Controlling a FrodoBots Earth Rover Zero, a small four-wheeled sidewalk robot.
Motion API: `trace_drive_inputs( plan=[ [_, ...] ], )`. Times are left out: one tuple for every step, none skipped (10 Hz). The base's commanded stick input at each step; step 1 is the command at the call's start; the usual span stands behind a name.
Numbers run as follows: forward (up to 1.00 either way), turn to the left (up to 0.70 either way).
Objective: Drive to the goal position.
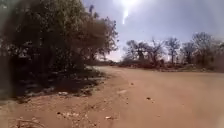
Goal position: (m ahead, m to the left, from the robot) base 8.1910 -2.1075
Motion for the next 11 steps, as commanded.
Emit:
trace_drive_inputs(
  plan=[
    [0.85, 0.00],
    [0.85, 0.00],
    [0.85, 0.00],
    [0.85, 0.00],
    [0.85, 0.00],
    [0.85, 0.00],
    [0.85, 0.00],
    [0.85, 0.00],
    [0.85, 0.00],
    [0.85, 0.00],
    [0.85, 0.00]
  ],
)
